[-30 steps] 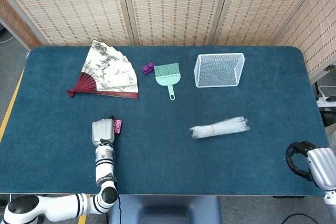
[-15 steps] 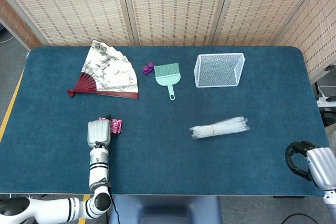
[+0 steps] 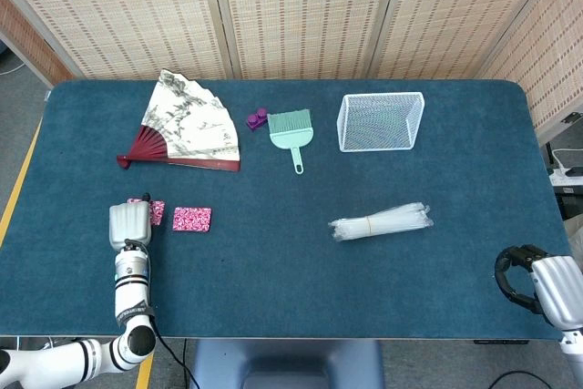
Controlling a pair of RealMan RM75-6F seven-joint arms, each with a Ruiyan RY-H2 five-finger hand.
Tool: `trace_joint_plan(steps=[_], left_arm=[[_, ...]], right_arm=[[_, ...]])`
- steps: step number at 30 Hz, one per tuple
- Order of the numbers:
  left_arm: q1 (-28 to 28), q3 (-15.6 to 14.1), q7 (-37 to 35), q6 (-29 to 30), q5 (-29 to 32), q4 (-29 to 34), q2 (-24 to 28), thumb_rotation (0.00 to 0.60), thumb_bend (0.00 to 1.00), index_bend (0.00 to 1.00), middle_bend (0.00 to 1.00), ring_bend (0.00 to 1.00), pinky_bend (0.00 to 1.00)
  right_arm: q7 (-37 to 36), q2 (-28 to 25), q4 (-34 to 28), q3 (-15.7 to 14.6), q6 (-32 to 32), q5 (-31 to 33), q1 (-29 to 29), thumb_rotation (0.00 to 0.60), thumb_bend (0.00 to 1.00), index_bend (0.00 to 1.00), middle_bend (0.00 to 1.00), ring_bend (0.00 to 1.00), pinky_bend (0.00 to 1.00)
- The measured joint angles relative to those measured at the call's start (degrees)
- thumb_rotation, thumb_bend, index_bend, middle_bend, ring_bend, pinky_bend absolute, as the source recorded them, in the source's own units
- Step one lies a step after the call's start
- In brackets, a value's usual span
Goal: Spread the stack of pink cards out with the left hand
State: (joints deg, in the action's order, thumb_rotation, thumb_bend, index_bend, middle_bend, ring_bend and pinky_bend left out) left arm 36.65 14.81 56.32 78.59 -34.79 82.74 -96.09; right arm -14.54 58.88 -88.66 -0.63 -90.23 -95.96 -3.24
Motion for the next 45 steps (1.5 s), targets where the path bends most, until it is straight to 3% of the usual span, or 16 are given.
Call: trace_joint_plan(steps=[10,22,29,38,45], left_arm=[[-1.9,-0.8,-4.5,-6.1,1.8,-8.6,0.4,0.6,0.39,0.26,1.0,1.0,1.0],[-2.1,-1.3,-4.3,-6.9,1.9,-10.3,-1.5,0.6,0.36,0.13,1.0,1.0,1.0],[-2.2,-1.4,-4.3,-6.0,0.9,-6.4,-0.8,0.6,0.35,0.13,1.0,1.0,1.0],[-1.4,-1.4,-3.6,-2.4,-3.3,4.8,0.0,0.6,0.34,0.19,1.0,1.0,1.0],[1.6,-1.1,0.2,-2.0,-2.1,5.0,-4.1,0.6,0.34,0.2,1.0,1.0,1.0]], right_arm=[[0.3,-0.1,-0.1,-0.3,0.5,-0.2,-0.1,0.6,0.46,0.64,0.58,0.52,0.8],[-0.3,-0.2,0.0,-0.3,0.2,-0.3,-0.1,0.6,0.46,0.64,0.58,0.52,0.8],[-0.2,-0.2,0.0,-0.2,0.2,-0.3,-0.1,0.6,0.46,0.64,0.58,0.52,0.8],[-0.1,-0.3,-0.1,-0.4,0.5,-0.3,-0.2,0.6,0.46,0.64,0.58,0.52,0.8],[-0.9,-0.5,0.0,-0.2,0.1,-0.2,-0.1,0.6,0.46,0.64,0.58,0.52,0.8]])
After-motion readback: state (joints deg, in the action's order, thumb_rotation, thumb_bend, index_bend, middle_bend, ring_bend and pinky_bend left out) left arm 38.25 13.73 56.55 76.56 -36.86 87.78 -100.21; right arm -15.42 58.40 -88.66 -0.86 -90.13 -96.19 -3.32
